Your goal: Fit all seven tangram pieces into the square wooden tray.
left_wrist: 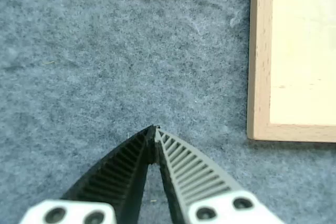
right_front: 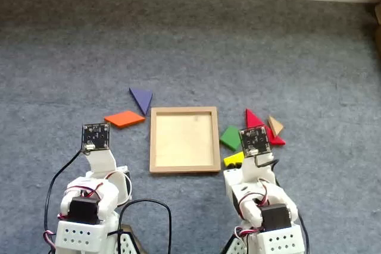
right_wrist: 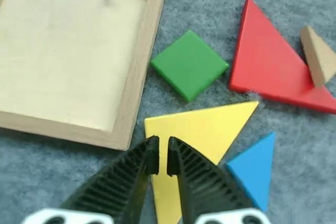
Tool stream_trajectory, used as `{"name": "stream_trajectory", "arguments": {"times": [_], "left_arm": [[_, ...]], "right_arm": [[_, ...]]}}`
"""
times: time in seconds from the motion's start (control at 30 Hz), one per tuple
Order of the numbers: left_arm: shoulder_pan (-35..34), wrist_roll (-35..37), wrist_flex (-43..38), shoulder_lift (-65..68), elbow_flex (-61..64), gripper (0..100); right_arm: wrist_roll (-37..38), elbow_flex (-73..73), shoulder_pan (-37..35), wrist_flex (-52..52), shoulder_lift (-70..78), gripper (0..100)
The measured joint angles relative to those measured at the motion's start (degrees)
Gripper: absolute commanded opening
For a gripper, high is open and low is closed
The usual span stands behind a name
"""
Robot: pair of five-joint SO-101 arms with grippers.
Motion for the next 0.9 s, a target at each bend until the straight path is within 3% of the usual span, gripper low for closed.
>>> {"name": "stream_trajectory", "arguments": {"times": [0.1, 0.3, 0.43, 0.63, 0.9], "left_arm": [[0.0, 0.0, 0.0, 0.0, 0.0, 1], [0.0, 0.0, 0.0, 0.0, 0.0, 1], [0.0, 0.0, 0.0, 0.0, 0.0, 1], [0.0, 0.0, 0.0, 0.0, 0.0, 1], [0.0, 0.0, 0.0, 0.0, 0.0, 1]], "right_arm": [[0.0, 0.0, 0.3, 1.2, -1.2, 4.1], [-0.1, -0.2, 8.0, -0.5, -2.5, 4.0], [-0.1, -8.7, 10.9, 3.9, 0.6, 4.0], [-0.1, -31.1, 11.7, 11.8, 19.3, 4.2], [-0.1, -52.4, 11.6, 9.4, 51.3, 4.6]]}}
